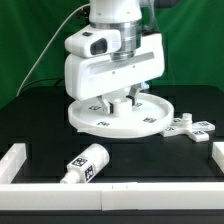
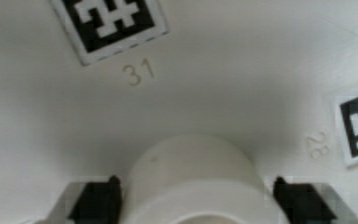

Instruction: Assemble round table

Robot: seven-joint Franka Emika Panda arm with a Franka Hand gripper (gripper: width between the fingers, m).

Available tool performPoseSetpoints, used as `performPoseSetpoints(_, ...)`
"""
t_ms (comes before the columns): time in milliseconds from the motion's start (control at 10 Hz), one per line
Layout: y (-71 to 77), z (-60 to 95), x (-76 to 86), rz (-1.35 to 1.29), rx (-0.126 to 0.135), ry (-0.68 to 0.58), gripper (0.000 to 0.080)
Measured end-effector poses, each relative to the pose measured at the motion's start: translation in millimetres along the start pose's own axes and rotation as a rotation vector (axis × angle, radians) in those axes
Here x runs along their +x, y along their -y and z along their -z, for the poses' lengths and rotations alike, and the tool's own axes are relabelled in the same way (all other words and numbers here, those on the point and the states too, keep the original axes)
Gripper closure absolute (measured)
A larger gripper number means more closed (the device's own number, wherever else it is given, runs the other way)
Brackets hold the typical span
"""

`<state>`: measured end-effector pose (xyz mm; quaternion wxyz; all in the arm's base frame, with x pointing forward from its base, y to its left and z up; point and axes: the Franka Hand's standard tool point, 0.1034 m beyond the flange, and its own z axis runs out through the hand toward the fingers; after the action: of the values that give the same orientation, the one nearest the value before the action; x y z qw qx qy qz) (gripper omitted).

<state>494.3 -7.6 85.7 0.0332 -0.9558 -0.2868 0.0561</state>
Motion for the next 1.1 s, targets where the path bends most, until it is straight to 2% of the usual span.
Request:
performPoseSetpoints(200, -2.4, -3.9, 37.9, -0.013, 0.004, -0.007, 0.0393)
performPoseSetpoints(300, -8.0, -11.2, 42.8, 0.005, 0.015, -0.038, 0.0393)
performPoseSetpoints(600, -7.8, -13.6, 41.4, 0.002, 0.018, -0.034, 0.0393)
performPoseSetpoints(700, -1.8, -16.3, 45.9, -0.025, 0.014, -0.032, 0.0393)
performPoseSetpoints(900, 14.8, -23.9, 66.6, -0.036, 0.016, -0.031, 0.0393)
performPoseSetpoints(1100, 18.2, -38.0, 72.7, -0.033, 0.024, -0.021, 0.0393)
